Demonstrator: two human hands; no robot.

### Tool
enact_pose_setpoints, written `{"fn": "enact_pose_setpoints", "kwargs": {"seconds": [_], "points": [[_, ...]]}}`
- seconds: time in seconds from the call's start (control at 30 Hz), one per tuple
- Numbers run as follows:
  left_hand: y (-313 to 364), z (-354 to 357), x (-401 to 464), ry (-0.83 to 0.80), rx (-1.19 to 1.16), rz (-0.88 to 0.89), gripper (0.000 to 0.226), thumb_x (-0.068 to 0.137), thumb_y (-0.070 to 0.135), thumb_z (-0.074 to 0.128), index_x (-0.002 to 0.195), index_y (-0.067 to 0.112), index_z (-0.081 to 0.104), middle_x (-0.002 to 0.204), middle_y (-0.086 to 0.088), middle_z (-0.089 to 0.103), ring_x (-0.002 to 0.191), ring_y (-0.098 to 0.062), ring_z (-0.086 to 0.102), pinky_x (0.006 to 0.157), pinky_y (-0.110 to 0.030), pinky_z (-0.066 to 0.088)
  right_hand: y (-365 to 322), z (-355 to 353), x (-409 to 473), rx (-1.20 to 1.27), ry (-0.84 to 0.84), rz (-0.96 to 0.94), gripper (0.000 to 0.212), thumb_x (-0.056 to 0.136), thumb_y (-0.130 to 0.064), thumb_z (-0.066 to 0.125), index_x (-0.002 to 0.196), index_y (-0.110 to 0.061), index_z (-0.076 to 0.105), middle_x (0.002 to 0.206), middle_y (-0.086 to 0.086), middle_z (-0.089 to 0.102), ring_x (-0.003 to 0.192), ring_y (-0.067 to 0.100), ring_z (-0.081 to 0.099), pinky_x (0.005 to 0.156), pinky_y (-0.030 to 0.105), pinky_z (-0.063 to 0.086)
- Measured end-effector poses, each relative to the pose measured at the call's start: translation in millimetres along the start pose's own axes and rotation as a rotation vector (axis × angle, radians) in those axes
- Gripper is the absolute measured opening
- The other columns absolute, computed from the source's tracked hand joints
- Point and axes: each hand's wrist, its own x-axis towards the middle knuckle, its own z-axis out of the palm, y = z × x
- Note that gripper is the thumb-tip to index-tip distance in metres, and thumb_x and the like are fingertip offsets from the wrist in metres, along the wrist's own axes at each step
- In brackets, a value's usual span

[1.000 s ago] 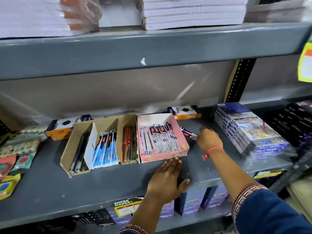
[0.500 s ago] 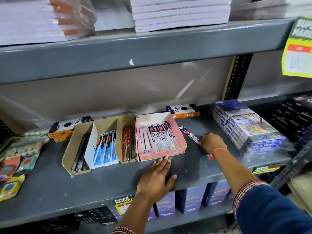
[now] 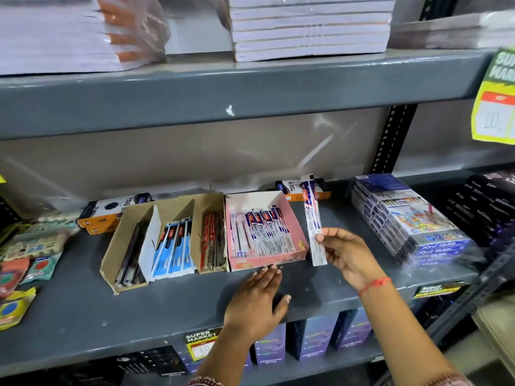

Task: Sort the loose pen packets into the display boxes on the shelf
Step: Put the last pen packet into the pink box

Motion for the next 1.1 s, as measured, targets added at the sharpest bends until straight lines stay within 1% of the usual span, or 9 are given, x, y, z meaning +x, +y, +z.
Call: {"fn": "enact_pose_setpoints", "kwargs": {"seconds": [0.1, 0.23, 0.47, 0.67, 0.8, 0.93, 1.0, 1.03, 1.1], "points": [[0, 1, 0, 0.026, 0.019, 0.001, 0.061, 0.093, 0.055, 0.020, 0.145, 0.022, 0.014, 0.155, 0.005, 0.012, 0.140, -0.010, 0.007, 0.107, -0.022, -0.004, 6, 7, -15, 0.059, -0.088, -0.001, 0.021, 0.082, 0.009, 0.058, 0.074, -0.008, 0.066, 0.057, -0.002, 0.074, 0.049, 0.005, 0.066, 0.046, 0.013, 0.052], [0, 1, 0, 0.046, 0.037, 0.003, 0.061, 0.093, 0.054, 0.022, 0.144, 0.020, 0.017, 0.154, 0.002, 0.021, 0.140, -0.011, 0.014, 0.108, -0.022, 0.000, 10, 12, -22, 0.069, -0.122, -0.024, 0.019, 0.080, 0.008, 0.060, 0.076, -0.008, 0.068, 0.060, -0.002, 0.075, 0.053, 0.005, 0.069, 0.049, 0.013, 0.054], [1, -1, 0, 0.072, 0.034, 0.015, 0.059, 0.094, 0.050, 0.024, 0.144, 0.018, 0.019, 0.153, 0.001, 0.024, 0.139, -0.013, 0.018, 0.107, -0.021, -0.001, 12, 16, -25, 0.041, -0.101, -0.044, 0.018, 0.080, 0.006, 0.062, 0.074, -0.009, 0.069, 0.061, -0.003, 0.076, 0.054, 0.003, 0.069, 0.050, 0.012, 0.054], [0, -5, 0, 0.013, -0.027, 0.052, 0.055, 0.097, 0.043, 0.026, 0.144, 0.017, 0.016, 0.155, 0.000, 0.017, 0.141, -0.013, 0.011, 0.108, -0.022, -0.005, 4, 18, -21, -0.013, -0.040, -0.017, 0.020, 0.080, 0.008, 0.062, 0.072, -0.010, 0.067, 0.055, -0.005, 0.074, 0.048, 0.002, 0.067, 0.046, 0.011, 0.052], [-8, -11, -4, 0.003, -0.027, 0.079, 0.052, 0.099, 0.040, 0.027, 0.144, 0.016, 0.018, 0.155, 0.001, 0.017, 0.140, -0.012, 0.010, 0.106, -0.019, -0.008, -8, 30, -4, -0.131, 0.037, -0.033, 0.025, 0.077, 0.011, 0.065, 0.067, -0.012, 0.062, 0.047, -0.005, 0.068, 0.038, 0.000, 0.060, 0.038, 0.010, 0.047], [-15, -12, -9, 0.058, -0.006, 0.103, 0.051, 0.098, 0.041, 0.026, 0.143, 0.017, 0.022, 0.153, 0.000, 0.022, 0.140, -0.013, 0.015, 0.107, -0.018, -0.003, -10, 49, 26, -0.445, 0.107, -0.072, 0.033, 0.076, 0.012, 0.065, 0.061, -0.016, 0.057, 0.062, 0.005, 0.062, 0.040, 0.007, 0.053, 0.033, 0.011, 0.040], [-14, -13, -10, 0.091, -0.034, 0.108, 0.051, 0.098, 0.040, 0.028, 0.143, 0.016, 0.025, 0.152, -0.002, 0.025, 0.139, -0.015, 0.018, 0.106, -0.017, -0.002, -6, 58, 39, -0.630, 0.143, -0.108, 0.037, 0.076, 0.012, 0.062, 0.056, -0.019, 0.056, 0.060, 0.004, 0.061, 0.044, 0.006, 0.057, 0.046, 0.015, 0.050], [-14, -13, -11, 0.096, -0.056, 0.102, 0.051, 0.097, 0.039, 0.029, 0.142, 0.016, 0.025, 0.152, -0.002, 0.026, 0.139, -0.015, 0.018, 0.106, -0.017, -0.001, -4, 63, 44, -0.722, 0.155, -0.129, 0.034, 0.075, 0.011, 0.059, 0.057, -0.018, 0.058, 0.063, 0.006, 0.063, 0.056, 0.011, 0.061, 0.060, 0.021, 0.055], [-13, -14, -11, 0.085, -0.091, 0.100, 0.050, 0.097, 0.038, 0.032, 0.141, 0.016, 0.028, 0.151, -0.003, 0.028, 0.139, -0.016, 0.020, 0.108, -0.019, 0.002, -1, 71, 51, -0.919, 0.171, -0.159, 0.022, 0.076, 0.006, 0.053, 0.068, -0.010, 0.066, 0.081, 0.014, 0.070, 0.080, 0.026, 0.065, 0.081, 0.032, 0.054]]}}
